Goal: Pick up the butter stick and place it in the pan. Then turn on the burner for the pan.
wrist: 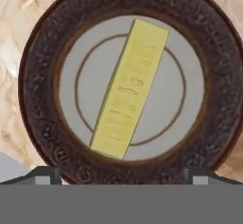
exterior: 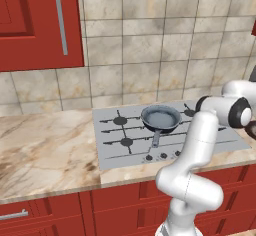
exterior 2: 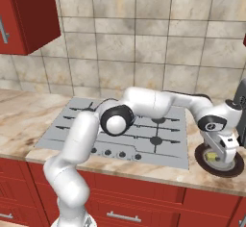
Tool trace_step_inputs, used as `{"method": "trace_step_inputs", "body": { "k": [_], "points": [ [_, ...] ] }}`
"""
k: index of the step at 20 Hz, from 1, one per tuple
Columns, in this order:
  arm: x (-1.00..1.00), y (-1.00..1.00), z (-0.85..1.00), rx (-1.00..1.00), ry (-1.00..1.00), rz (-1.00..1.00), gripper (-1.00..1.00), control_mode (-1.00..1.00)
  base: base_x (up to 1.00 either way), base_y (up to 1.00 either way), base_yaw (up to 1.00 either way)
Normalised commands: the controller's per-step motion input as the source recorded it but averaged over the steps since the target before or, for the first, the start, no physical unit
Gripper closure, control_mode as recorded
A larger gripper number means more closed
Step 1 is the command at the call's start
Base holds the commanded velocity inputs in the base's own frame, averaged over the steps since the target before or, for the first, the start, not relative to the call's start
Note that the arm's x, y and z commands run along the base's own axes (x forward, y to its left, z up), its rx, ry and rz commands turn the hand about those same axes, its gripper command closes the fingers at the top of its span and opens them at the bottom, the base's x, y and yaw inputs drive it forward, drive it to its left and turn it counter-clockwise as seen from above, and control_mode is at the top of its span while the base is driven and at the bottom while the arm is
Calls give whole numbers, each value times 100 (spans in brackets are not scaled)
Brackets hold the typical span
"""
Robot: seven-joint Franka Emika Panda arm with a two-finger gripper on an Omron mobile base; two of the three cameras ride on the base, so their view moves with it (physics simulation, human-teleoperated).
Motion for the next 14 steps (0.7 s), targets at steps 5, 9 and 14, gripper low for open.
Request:
{"method": "trace_step_inputs", "body": {
  "k": [5, 9, 14],
  "points": [
    [11, -1, -27, 0, 0, -1, -100, -100, 0, 0, 0],
    [11, -9, -24, 0, 0, -2, -100, -100, 0, 0, 0],
    [15, -15, -14, 0, 0, -2, -100, -100, 0, 0, 0]
  ]
}}
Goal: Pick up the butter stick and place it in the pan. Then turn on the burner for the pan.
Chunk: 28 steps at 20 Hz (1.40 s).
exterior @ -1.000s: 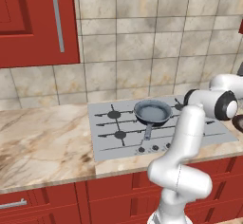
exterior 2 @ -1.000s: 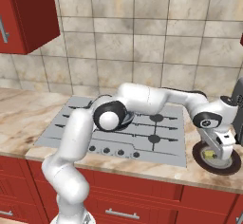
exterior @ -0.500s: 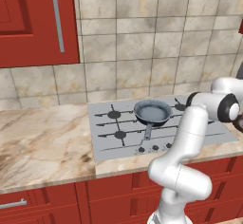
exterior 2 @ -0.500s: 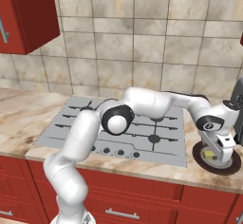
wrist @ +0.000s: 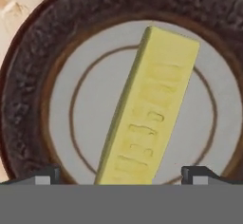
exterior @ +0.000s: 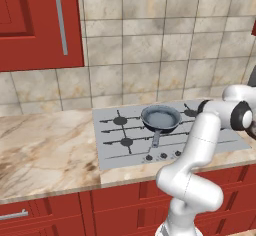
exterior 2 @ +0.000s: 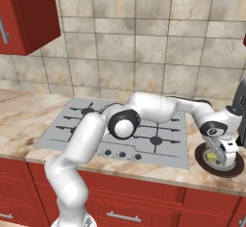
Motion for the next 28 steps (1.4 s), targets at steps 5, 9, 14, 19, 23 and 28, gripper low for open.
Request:
{"method": "trace_step_inputs", "body": {
  "k": [5, 9, 14, 19, 23, 28],
  "points": [
    [16, -14, -10, 0, 1, -1, -100, -100, 0, 0, 0],
    [12, -13, -14, 0, 0, 0, -100, -100, 0, 0, 0],
    [2, -2, -15, 0, 0, 0, 100, -100, 0, 0, 0],
    [0, 0, 0, 0, 0, 0, 100, -100, 0, 0, 0],
    [0, 0, 0, 0, 0, 0, 100, -100, 0, 0, 0],
    [-13, 0, 11, 0, 0, 0, 100, -100, 0, 0, 0]
  ]
}}
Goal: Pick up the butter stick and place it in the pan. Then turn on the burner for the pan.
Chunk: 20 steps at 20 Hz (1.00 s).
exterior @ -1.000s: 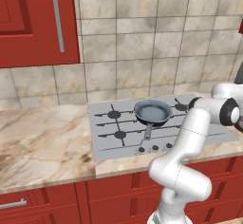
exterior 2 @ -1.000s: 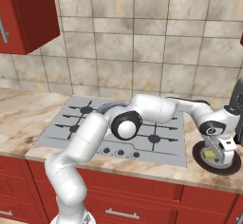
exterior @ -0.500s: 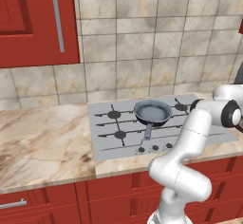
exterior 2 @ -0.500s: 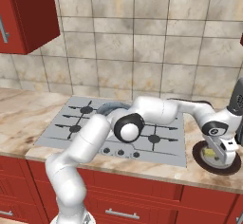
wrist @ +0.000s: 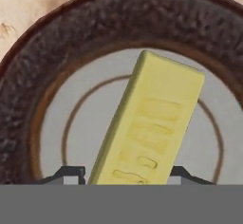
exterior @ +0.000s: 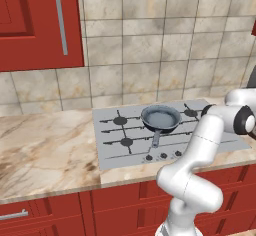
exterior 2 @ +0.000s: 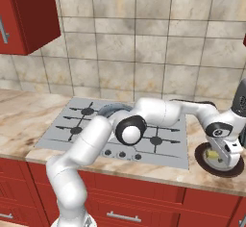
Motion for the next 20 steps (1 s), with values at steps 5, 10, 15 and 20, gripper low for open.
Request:
{"method": "trace_step_inputs", "body": {
  "k": [5, 10, 15, 20],
  "points": [
    [-17, 34, 27, -2, 0, 0, 100, -100, 0, 0, 0],
    [-26, 75, 11, -9, 0, 0, 100, -100, 0, 0, 0],
    [-28, 77, 13, -10, 0, 0, 100, -100, 0, 0, 0],
    [-8, 69, 39, -7, 0, 5, 100, -100, 0, 0, 0]
  ]
}}
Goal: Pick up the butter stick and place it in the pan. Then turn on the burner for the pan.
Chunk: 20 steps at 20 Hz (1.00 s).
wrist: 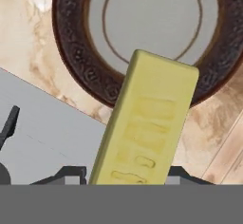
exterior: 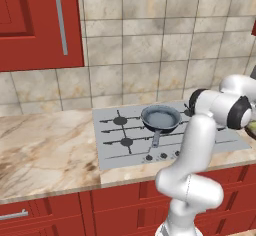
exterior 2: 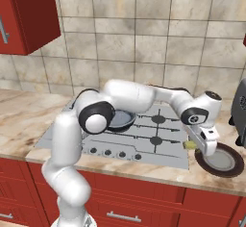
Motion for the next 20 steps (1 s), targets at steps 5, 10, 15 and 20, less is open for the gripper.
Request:
{"method": "trace_step_inputs", "body": {
  "k": [5, 10, 15, 20],
  "points": [
    [0, 48, 57, 0, 0, 15, 100, -100, 0, 0, 0],
    [0, 46, 42, 0, 0, 21, 100, -100, 0, 0, 0],
    [0, 49, 30, 0, 0, 21, 100, -100, 0, 0, 0],
    [2, 62, 29, 0, 0, 20, 100, -100, 0, 0, 0]
  ]
}}
